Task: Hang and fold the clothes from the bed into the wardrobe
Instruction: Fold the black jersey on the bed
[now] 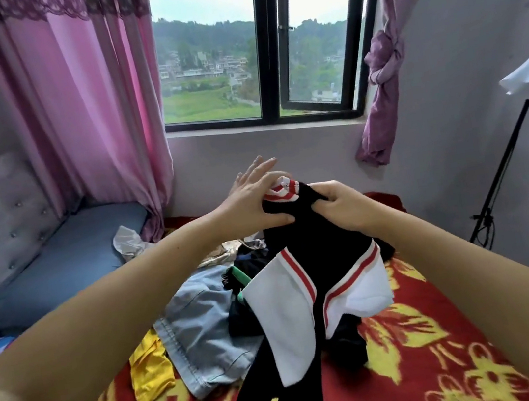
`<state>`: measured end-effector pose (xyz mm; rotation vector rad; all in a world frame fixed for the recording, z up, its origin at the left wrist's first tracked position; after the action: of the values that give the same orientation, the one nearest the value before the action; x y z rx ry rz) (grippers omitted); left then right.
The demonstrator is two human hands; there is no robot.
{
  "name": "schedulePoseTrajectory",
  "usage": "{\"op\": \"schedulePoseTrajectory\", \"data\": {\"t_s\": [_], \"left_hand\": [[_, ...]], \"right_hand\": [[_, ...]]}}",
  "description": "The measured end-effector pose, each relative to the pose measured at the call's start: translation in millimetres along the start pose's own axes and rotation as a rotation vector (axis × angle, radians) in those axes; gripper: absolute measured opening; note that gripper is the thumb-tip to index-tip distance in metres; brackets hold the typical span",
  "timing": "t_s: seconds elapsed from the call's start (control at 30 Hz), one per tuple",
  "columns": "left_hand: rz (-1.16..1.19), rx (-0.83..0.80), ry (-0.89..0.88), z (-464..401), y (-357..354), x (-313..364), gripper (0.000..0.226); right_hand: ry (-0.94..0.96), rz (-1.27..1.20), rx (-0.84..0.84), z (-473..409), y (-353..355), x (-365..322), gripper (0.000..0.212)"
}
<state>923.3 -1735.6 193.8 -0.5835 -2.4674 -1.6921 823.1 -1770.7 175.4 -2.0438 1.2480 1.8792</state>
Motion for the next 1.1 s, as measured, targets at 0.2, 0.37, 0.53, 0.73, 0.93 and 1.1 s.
{"op": "schedulePoseTrajectory", "data": {"t_s": [0.2,0.37,0.53,0.73,0.93,1.1], "left_hand": [[0.223,0.138,-0.013,-14,23,17,0.018],[0.026,0.09,-0.058,-42,49,30,0.02],[-0.014,0.039,-0.022,-62,65,34,0.024],[-0.126,0.031,0.125,-71,60,9,0.033],[-0.013,-0.014,0.141,-69,58,11,0.024],[0.17,-0.007,0.21,-60,72,9,0.019]], "right_hand": [[0.014,-0.196,0.131,1,22,-11,0.026],[-0.123,-0.096,0.104,16,27,20,0.025],[-0.267,0.038,0.095,41,26,73,0.008],[-0.21,0.058,0.297,54,27,85,0.026],[-0.211,-0.012,0.274,39,-19,93,0.037],[-0.291,-0.07,0.459,36,-15,126,0.049]]}}
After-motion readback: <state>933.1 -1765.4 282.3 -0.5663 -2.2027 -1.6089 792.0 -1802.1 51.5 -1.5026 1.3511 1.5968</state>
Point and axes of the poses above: each hand's wrist, its own z-axis away from the middle knuckle, its own y-axis out of the back of the hand, x = y × z, the point moved 10 cm from there along -z, towards the middle knuckle, and after that the axes turned 7 degrees about -z, right-handed, at the moved point
